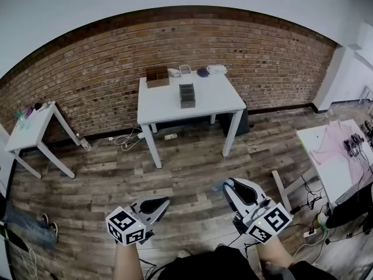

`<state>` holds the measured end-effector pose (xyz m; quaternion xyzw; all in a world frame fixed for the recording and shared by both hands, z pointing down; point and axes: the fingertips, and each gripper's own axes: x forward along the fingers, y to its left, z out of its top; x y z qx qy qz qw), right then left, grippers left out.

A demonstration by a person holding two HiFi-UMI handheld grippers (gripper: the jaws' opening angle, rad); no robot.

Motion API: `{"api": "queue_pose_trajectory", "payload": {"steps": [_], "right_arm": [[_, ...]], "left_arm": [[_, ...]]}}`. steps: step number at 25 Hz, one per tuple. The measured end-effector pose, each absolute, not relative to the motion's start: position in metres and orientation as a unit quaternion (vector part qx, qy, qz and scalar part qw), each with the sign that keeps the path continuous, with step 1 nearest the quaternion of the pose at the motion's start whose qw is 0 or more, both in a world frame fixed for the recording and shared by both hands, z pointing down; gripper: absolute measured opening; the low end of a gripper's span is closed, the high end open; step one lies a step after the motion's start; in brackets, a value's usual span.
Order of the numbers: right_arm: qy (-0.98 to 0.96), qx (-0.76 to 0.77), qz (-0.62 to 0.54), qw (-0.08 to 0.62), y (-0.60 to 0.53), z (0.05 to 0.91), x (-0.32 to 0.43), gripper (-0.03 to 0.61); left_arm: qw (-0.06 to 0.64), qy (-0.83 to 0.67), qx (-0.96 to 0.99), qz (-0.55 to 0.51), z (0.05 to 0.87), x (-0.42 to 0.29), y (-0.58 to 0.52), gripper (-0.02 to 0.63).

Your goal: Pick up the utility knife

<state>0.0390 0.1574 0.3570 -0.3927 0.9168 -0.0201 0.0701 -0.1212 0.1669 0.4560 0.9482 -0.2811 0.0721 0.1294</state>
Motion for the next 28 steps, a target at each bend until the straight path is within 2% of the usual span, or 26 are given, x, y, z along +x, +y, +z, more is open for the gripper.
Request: {"api": "queue_pose_trajectory", "payload": {"steps": [13, 28], "right_arm": [[0.917, -0.391, -0.030, 0.069, 0.162, 0.355, 0.089, 0.070], [0.920, -0.384, -0.030, 0.071, 0.154, 0.358, 0.102, 0.071]], "left_arm": [[0.123, -0.263, 0.954, 0.076, 0.449, -0.061, 0.165, -0.005], [0.124, -0.273, 0.951, 0.075, 0.445, -0.049, 0.160, -0.005]]}}
